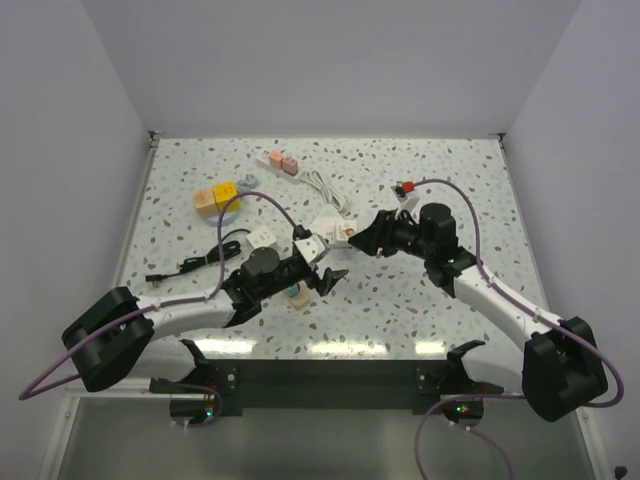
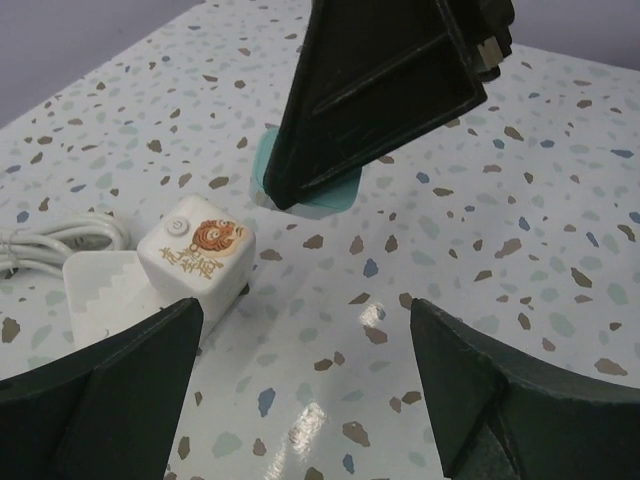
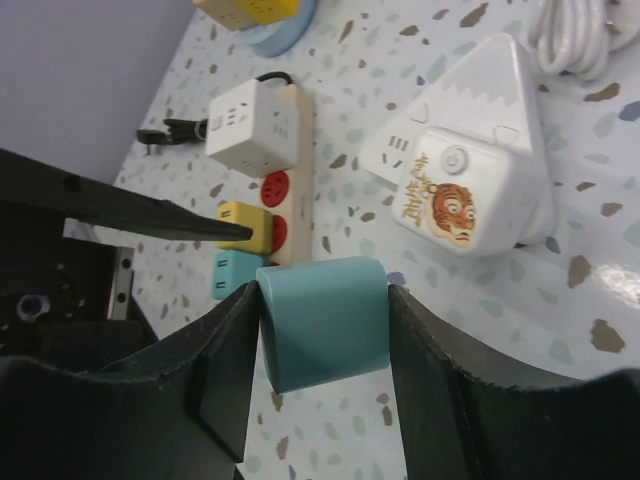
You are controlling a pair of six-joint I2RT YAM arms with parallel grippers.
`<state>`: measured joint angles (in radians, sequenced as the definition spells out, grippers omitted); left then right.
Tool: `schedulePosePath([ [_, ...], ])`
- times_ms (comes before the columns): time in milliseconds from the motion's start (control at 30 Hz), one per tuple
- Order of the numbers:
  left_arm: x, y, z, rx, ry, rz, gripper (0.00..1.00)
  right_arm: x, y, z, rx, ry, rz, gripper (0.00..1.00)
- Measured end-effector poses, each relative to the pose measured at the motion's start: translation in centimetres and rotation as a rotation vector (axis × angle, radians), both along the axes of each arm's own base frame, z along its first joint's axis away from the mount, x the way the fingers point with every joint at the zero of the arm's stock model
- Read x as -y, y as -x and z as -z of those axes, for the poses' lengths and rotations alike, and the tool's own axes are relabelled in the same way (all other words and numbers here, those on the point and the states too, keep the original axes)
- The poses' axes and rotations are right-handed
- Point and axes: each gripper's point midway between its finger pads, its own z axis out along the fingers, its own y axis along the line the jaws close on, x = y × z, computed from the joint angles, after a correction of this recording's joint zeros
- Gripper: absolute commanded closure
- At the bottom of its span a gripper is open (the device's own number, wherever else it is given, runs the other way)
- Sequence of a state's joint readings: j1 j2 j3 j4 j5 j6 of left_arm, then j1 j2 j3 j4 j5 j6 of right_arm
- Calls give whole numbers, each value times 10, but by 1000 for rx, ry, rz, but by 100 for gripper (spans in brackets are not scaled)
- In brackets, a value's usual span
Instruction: Insert the plug
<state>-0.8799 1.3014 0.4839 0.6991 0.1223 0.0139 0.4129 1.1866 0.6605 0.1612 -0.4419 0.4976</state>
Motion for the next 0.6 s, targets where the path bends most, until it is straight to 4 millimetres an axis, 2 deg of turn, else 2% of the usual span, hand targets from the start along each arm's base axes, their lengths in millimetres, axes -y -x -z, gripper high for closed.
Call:
schedulePosePath([
  [67, 1, -2, -9, 32, 27, -7, 7, -5, 9, -8, 2, -52, -30, 98],
  [333, 8, -3, -36, 117, 113, -8, 7, -19, 33, -18, -43, -192, -129, 99],
  [600, 20, 0, -22, 113, 89, 20, 7, -27, 44, -38, -34, -287, -199, 99],
])
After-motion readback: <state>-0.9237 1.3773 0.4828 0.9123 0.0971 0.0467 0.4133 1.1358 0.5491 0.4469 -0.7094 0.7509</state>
